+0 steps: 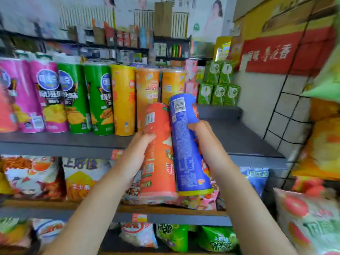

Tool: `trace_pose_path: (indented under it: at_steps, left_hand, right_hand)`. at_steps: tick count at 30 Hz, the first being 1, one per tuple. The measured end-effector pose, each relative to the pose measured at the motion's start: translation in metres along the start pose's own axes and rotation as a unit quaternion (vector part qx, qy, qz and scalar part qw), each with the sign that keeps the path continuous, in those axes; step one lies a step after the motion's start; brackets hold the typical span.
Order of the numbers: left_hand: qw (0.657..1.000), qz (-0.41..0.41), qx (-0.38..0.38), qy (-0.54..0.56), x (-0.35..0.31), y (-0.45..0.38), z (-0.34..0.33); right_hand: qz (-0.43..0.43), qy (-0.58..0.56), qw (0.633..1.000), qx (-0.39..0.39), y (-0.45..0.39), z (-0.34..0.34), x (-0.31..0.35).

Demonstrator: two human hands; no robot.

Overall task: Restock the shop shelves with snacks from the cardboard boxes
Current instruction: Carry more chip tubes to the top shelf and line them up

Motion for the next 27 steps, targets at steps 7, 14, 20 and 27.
trace_pose_path:
  at_steps: [7,14,20,27]
  left_hand:
    - [0.983,-0.066,0.136,-0.103,-0.036,-0.039,-0.101]
    - [0.971,-0.078,0.138,-0.178,-0.021,-0.079,-0.133]
    - [0.963,-0.109,0.154,-0.194,-0.017,-0.088,-0.13]
    - [0.819,-0.3,0.245,-0.423,-0.032,-0.072,-0.127]
  right_hand:
    - [-0.055,-0.001,0.992,-0.113,-0.054,0.094,0.009]
    - [-0.089,0.106,0.981,-0.136,-0.085,0.133,-0.005]
    - [-0.081,0.171,0.972,-0.136,-0.096,0.154,-0.008]
    - [0.006,0.164,0.983,-0.086,-0.093,0.183,-0.004]
Point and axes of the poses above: each hand's wrist, its own y-axis away from the middle knuckle, its own z-axis out of the back of the hand, x = y × z, the point moved 7 cm from there along -y, towards the middle knuckle, and after that the axes turned 3 degrees about -y, right-handed, at the moved point
